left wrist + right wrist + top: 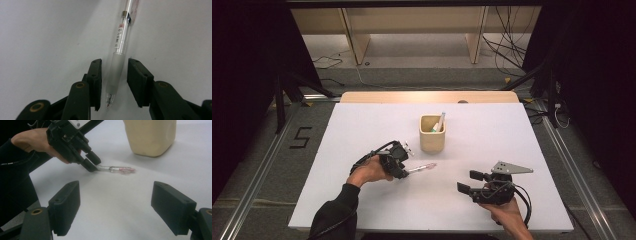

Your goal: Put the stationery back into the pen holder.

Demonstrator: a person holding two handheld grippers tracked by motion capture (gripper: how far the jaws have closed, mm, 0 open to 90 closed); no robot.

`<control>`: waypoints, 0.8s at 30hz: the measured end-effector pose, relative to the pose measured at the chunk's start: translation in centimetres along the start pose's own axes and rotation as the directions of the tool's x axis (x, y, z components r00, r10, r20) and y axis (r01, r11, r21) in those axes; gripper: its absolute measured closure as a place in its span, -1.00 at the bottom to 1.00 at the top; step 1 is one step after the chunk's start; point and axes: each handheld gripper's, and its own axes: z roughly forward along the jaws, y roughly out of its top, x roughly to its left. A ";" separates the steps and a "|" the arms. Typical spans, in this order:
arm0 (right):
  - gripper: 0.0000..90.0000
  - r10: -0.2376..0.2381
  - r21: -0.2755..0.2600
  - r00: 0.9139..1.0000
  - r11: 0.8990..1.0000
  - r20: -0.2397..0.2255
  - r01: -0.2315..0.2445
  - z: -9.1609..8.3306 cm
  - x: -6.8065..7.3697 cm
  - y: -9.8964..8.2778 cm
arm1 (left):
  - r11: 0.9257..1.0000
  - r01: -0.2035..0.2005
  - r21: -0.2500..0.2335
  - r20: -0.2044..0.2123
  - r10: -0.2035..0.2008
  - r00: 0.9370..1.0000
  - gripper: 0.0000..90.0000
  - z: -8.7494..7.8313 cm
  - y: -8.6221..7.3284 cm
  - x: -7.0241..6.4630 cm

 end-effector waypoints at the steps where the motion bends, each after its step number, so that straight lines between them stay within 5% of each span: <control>1: -0.47 0.000 0.000 1.000 1.000 0.001 0.000 0.0 0.0 0.0 | 1.000 0.001 0.003 0.005 -0.001 1.000 0.44 0.1 0.0 0.0; 24: -0.46 -0.005 0.006 1.000 1.000 -0.002 0.005 0.2 0.1 0.0 | 0.997 -0.047 0.064 -0.001 0.047 0.999 0.73 0.3 0.9 -0.7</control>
